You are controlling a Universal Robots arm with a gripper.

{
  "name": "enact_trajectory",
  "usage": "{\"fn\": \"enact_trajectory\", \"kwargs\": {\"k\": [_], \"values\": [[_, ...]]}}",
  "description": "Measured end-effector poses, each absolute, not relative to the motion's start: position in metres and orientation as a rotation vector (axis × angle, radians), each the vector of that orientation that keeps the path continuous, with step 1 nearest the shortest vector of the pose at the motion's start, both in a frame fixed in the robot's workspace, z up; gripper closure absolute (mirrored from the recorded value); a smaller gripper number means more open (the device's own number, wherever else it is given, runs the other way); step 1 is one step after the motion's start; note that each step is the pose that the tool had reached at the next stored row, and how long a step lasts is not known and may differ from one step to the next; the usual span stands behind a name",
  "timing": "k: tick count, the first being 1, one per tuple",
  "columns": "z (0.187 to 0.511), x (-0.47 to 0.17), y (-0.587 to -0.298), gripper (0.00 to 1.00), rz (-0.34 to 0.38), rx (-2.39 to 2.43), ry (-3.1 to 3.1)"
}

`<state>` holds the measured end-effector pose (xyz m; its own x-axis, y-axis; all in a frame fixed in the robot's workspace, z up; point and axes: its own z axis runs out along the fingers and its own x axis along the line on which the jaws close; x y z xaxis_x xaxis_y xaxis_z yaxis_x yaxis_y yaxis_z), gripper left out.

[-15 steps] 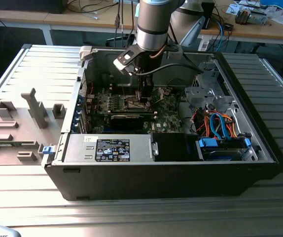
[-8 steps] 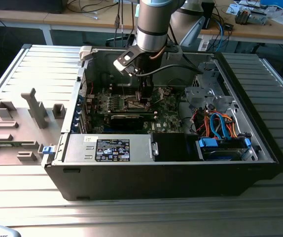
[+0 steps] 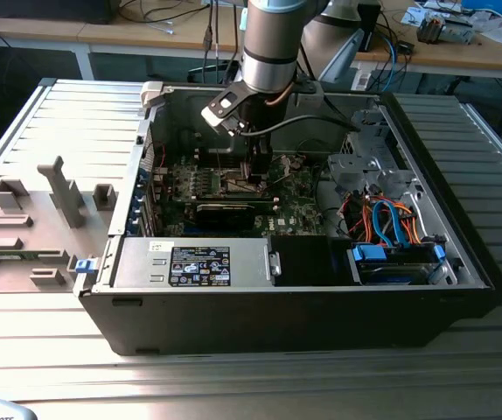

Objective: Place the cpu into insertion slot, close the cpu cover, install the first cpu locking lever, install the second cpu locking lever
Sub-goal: 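Place the cpu into insertion slot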

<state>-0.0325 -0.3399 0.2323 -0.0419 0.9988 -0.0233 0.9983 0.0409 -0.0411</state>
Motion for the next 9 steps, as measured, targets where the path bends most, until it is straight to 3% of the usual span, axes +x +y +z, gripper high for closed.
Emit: {"fn": "enact_trajectory", "kwargs": {"k": [9], "values": [[0.2307, -0.0329, -0.3399, 0.46, 0.072, -2.166, -2.258]]}}
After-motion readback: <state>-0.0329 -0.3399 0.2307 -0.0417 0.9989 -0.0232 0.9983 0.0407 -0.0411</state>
